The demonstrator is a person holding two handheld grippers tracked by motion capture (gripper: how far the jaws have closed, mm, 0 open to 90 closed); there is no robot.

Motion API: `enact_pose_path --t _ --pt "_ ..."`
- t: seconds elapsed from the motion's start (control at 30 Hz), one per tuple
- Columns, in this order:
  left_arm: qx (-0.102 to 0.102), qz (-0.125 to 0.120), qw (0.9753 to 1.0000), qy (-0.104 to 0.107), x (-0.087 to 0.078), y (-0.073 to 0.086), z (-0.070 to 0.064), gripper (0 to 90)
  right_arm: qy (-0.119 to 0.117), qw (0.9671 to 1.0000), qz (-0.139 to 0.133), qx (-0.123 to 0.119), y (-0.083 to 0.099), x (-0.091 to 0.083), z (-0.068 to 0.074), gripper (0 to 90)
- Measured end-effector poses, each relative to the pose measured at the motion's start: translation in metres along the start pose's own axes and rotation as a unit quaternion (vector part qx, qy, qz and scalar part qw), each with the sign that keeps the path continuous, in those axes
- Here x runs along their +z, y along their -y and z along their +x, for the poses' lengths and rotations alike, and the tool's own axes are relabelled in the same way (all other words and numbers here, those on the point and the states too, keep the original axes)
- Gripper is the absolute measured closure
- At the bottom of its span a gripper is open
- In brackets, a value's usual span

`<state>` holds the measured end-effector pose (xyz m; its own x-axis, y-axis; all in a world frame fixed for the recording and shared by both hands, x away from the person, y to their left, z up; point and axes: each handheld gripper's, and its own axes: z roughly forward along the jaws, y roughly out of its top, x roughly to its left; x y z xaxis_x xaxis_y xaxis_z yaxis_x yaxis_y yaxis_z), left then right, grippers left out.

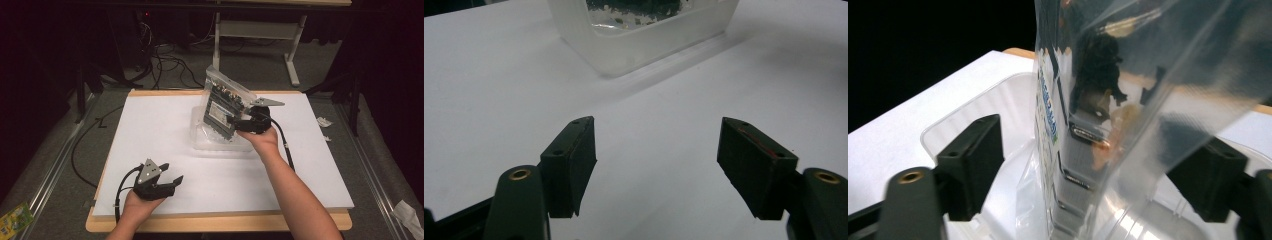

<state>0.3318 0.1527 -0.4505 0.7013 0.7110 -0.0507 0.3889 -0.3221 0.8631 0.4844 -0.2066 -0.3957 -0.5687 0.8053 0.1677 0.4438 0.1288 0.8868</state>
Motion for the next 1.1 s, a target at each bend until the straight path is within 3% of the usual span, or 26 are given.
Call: enact_pose_path --t 0.3,0.6,0.87,1.0,1.1 --pt "-0.008 -0.006 0.9999 -0.003 -0.006 0.001 0.002 32.1 0.004 0.9998 -0.019 -0.006 -0.005 -0.03 0.003 17.0" --pt "-0.01 -0.007 0.9999 -0.005 -0.007 0.0 0.0 32.1 0.008 0.9994 -0.029 -0.017 0.011 -0.078 0.005 16.1" --pt "-0.009 -0.006 0.9999 -0.003 -0.007 0.001 -0.004 32.0 0.018 0.9987 -0.037 -0.029 0.051 -0.126 0.012 13.8" --pt "-0.004 -0.005 1.0 -0.003 -0.009 0.001 -0.008 31.7 0.027 0.9986 -0.036 -0.027 0.079 -0.152 0.014 13.4" --pt "0.002 -0.003 1.0 -0.002 -0.009 0.002 -0.011 31.2 0.041 0.9971 -0.052 -0.038 0.102 -0.174 0.014 13.2"
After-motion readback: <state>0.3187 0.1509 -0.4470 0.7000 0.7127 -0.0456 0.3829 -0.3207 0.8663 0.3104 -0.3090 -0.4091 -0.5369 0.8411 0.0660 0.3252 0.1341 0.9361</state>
